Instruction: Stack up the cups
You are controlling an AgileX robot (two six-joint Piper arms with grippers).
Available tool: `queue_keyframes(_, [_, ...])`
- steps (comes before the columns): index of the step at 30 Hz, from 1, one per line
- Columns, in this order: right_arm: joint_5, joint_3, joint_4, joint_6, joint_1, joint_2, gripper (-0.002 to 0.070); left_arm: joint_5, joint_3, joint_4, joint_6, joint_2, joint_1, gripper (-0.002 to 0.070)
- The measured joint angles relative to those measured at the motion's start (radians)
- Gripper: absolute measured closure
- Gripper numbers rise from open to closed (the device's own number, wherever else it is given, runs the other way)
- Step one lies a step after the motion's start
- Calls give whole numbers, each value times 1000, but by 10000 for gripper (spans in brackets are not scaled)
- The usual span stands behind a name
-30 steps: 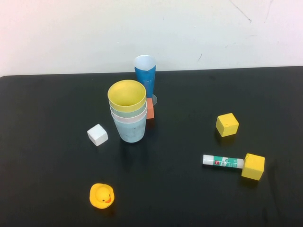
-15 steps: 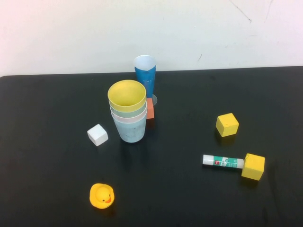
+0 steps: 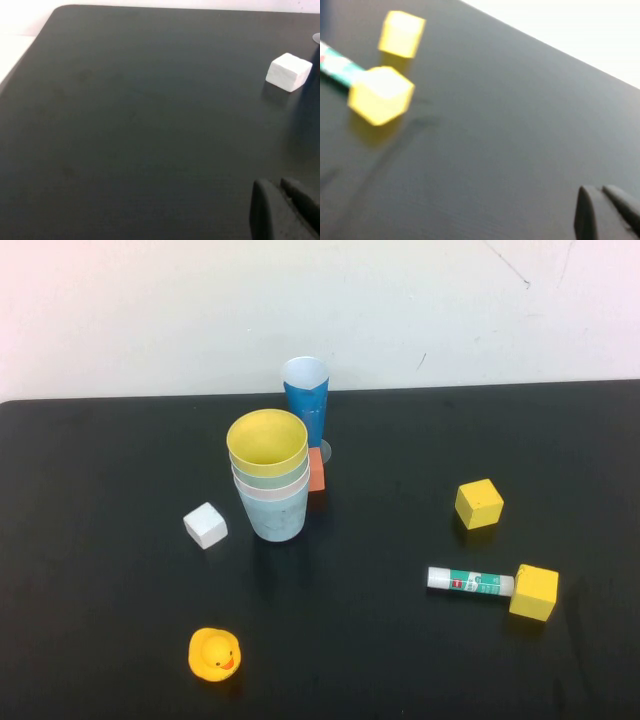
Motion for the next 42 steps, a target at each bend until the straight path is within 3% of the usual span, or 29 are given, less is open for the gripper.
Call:
queue_keyframes(9, [-45,180,144,0,-193,-157,678,0,0,0,0,-2,0,676])
queue_keyframes(42, [-30,179,161,11,-202,-159,678,0,0,0,-2,-2,0,676])
